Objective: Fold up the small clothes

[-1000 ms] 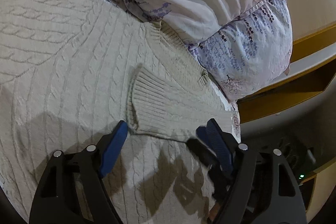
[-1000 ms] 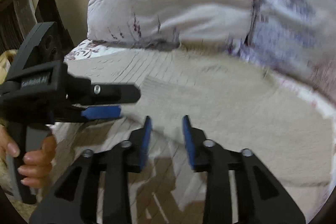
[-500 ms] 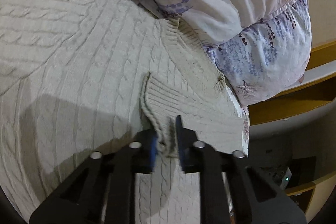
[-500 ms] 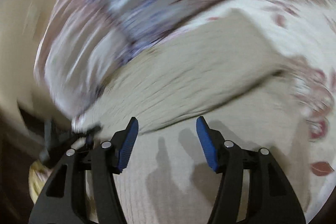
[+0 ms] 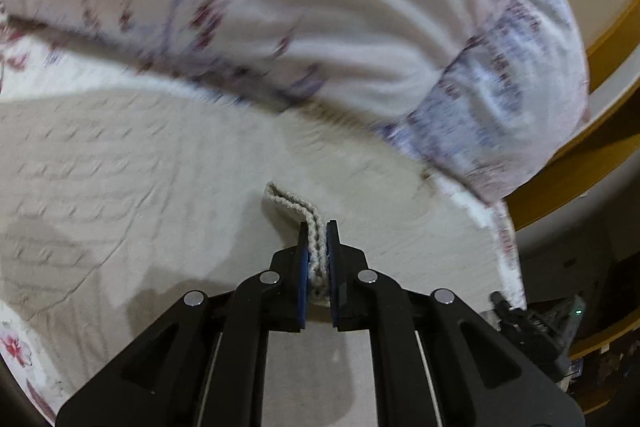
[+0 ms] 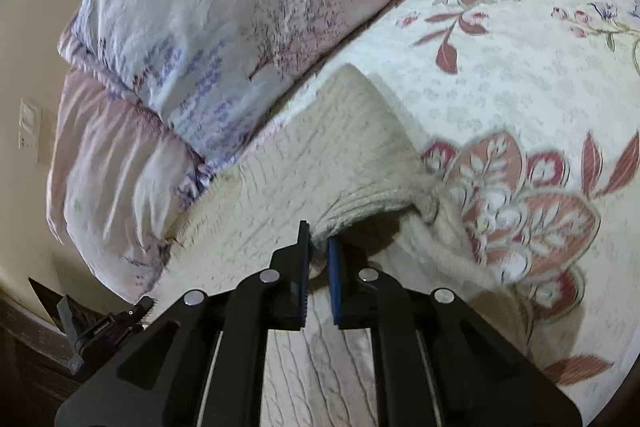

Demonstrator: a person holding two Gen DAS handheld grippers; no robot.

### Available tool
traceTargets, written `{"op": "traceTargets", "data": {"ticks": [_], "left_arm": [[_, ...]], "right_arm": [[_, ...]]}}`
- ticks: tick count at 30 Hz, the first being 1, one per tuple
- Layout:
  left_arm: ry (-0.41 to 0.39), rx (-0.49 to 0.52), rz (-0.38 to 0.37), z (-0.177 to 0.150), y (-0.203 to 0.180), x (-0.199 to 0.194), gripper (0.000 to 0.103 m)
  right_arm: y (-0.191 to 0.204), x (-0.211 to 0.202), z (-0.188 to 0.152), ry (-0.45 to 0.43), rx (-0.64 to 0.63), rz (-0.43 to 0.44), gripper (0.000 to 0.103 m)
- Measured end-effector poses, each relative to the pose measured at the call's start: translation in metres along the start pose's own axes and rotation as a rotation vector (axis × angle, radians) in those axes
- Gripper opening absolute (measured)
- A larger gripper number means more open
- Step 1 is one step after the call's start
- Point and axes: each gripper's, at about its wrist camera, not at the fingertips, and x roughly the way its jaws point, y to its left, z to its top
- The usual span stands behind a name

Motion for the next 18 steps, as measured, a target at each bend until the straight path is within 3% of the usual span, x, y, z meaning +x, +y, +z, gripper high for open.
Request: {"op": "traceTargets", "data": {"ticks": [5, 8, 9, 10, 12, 14, 18], "left_arm": [[0.048, -0.008, 0.049, -0.007, 0.011, 0.016, 0.008], [0.056, 0.008, 0.034, -0.008, 0.01, 0.011, 0.009], [0.054, 0.005, 0.022, -0.008, 0.011, 0.007, 0.009], [0.045, 0.005, 0.007, -0.009, 0.013, -0.001, 0.012], [0.005, 0.013, -0.021, -0.013, 0.024, -0.025, 0.027], [-0.045, 0.001, -0.016, -0.018, 0.037, -0.052, 0.053], [-0.169, -0.079, 0.088, -0.03, 0.092, -0.119, 0.054]], "right_arm": [[0.006, 0.01, -0.009, 0.011, -0.047, -0.081, 0.008], [0.014, 0.005, -0.01, 0.002, -0.083, -0.12, 0.022], [0.015, 0.001, -0.011, -0.006, -0.093, -0.125, 0.037], [0.019, -0.004, -0.012, -0.021, -0.107, -0.126, 0.049], [0.023, -0.014, -0.015, -0.049, -0.133, -0.129, 0.051], [0.029, -0.023, -0.017, -0.067, -0.166, -0.121, 0.054], [0.038, -0.032, -0.023, -0.074, -0.219, -0.104, 0.058]]}}
